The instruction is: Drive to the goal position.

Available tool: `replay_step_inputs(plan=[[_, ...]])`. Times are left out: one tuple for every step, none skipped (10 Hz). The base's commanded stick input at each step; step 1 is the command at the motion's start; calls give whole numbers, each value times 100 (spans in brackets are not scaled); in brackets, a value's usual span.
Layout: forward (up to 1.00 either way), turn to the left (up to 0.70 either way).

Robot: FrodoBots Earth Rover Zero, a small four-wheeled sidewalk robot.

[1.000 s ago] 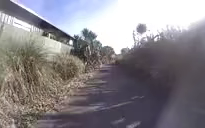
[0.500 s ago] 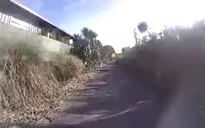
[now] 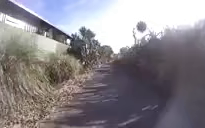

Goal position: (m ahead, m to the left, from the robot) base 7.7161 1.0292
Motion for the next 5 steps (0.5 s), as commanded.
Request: replay_step_inputs(plan=[[45,-27],[45,-27],[45,-27],[45,-26],[45,-24]])
